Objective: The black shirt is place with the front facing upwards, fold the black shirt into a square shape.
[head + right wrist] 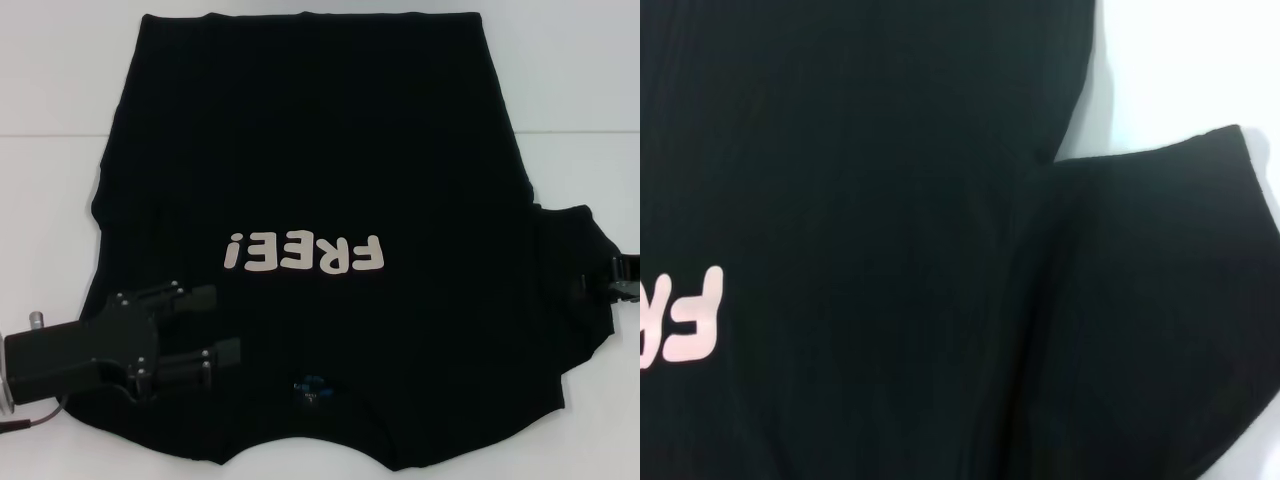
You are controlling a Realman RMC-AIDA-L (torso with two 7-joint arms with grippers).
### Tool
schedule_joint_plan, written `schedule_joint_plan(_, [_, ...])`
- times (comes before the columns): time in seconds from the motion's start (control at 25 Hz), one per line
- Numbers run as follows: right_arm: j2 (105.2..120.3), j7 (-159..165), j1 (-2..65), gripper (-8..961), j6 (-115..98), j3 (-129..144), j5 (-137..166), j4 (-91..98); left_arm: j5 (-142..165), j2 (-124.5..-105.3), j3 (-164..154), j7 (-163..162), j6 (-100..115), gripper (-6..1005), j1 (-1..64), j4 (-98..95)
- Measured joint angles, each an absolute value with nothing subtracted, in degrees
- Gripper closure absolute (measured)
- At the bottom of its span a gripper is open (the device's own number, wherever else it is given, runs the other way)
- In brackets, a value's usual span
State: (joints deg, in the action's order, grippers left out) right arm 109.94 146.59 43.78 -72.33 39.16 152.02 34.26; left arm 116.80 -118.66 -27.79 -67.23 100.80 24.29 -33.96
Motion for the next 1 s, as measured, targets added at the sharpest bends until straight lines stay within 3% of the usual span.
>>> schedule_joint_plan(0.16, [109.94,147.0,44.0,454,-72.3,39.7,152.1,34.2,116.8,-118.65,-27.8,-67.2,100.6,222,24.4,-33.9])
schedule_joint_plan(0.28, [109.89,147.1,44.1,691,-72.3,40.1,152.1,34.2,116.8,-118.64,-27.8,-67.2,100.5,222,24.4,-33.9])
schedule_joint_plan(0.72, [109.89,147.2,44.3,922,-72.4,40.2,152.1,34.2,116.8,-118.64,-27.8,-67.2,100.5,222,24.5,-33.9])
schedule_joint_plan(1.0, [109.26,146.8,43.1,932,-74.6,38.3,151.6,37.3,116.8,-118.64,-27.6,-67.2,100.6,222,24.2,-33.9])
